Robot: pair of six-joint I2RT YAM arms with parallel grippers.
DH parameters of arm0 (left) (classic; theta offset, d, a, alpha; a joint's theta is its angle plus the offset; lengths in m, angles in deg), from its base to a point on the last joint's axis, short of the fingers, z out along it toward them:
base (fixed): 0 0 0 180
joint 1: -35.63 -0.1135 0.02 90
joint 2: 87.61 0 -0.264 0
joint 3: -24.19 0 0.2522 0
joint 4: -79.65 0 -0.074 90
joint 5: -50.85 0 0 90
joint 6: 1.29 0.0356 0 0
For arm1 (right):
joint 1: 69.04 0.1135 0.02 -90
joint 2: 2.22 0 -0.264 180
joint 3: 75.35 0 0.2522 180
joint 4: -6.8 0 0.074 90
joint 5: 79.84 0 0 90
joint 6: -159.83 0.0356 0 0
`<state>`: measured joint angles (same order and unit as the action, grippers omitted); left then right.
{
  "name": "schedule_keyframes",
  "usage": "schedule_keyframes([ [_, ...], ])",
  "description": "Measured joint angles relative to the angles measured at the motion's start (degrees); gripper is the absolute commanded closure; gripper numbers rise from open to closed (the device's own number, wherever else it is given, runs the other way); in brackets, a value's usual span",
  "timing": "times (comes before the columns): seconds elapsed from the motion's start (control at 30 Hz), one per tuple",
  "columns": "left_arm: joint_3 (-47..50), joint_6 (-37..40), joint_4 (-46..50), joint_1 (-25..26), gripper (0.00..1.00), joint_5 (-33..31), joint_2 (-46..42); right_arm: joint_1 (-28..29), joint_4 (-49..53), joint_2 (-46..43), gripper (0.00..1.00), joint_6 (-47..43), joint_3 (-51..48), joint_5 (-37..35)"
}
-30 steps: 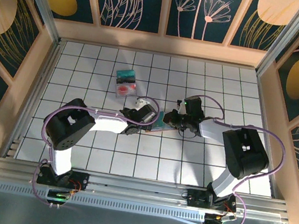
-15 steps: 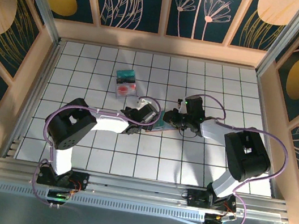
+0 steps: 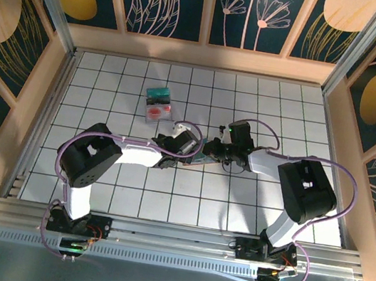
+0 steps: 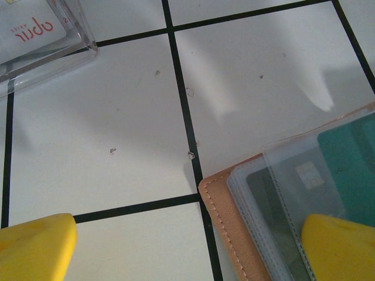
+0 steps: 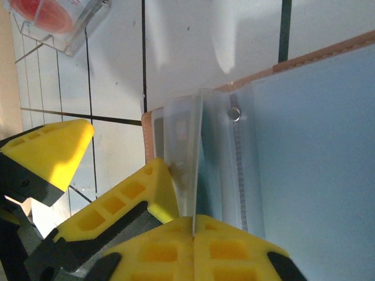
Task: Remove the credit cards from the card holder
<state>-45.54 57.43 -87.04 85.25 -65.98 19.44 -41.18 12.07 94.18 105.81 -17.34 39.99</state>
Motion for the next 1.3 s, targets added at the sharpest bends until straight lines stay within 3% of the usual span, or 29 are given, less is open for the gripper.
schedule_keyframes([
  [0.47,0.15,-0.02,2.51,0.0,0.01,0.0,-1.79,-1.31,7.52,-8.44,1.0,-3.21,0.42,-8.98],
  [0.7,0.5,-0.24,4.61,-0.04,0.01,0.46,-6.86,-1.29,8.35,-14.36,1.0,-5.2,-0.28,-10.91],
  [0.97,5.88,-3.56,-1.66,-7.54,0.01,10.64,-20.9,-1.64,1.33,-25.77,1.0,-5.64,-5.6,-10.47],
  [1.3,6.49,-4.13,-12.74,-11.3,0.01,27.76,-27.34,-2.01,-15.56,-30.1,1.0,-3.67,-10.27,-2.67],
])
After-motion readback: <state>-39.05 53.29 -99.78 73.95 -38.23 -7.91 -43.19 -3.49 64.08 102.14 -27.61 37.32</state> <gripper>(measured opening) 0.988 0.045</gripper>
